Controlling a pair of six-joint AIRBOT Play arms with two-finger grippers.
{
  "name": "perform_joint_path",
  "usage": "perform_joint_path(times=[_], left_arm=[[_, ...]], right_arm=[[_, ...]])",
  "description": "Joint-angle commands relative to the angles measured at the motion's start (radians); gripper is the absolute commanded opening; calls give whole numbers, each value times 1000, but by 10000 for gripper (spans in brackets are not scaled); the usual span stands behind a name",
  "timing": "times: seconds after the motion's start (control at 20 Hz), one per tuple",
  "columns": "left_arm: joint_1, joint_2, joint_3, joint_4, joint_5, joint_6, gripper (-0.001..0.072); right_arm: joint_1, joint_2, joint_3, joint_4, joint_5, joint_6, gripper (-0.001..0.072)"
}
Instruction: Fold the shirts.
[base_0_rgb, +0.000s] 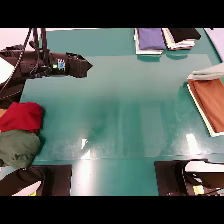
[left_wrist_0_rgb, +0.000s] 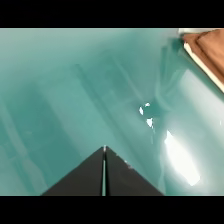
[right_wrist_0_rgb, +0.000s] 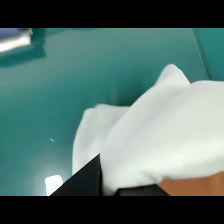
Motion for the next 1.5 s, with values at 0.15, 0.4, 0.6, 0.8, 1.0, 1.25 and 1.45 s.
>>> perform_joint_path(times=[0.15, 0.4, 0.6, 0.8, 1.0, 1.25, 1.45], left_arm=[[0, 0, 0, 0, -34, 27, 24], [0, 0, 0, 0, -32, 27, 24], [0, 0, 0, 0, -32, 26, 24], [0, 0, 0, 0, -30, 26, 24], [0, 0, 0, 0, -20, 26, 25], [0, 0, 0, 0, -16, 26, 25], [0, 0, 0, 0, -38, 26, 25]], right_arm=[[-58, 150, -296, -252, 25, 0, 20], [-200, 220, -485, -260, 12, -1, 26], [-279, 230, -553, -245, 0, 0, 559], [-253, 231, -488, -15, -39, 0, 557], [-31, 231, -415, 249, -55, 0, 552], [433, 231, -411, 241, -121, -2, 547], [730, 231, -411, 154, -194, -2, 547]])
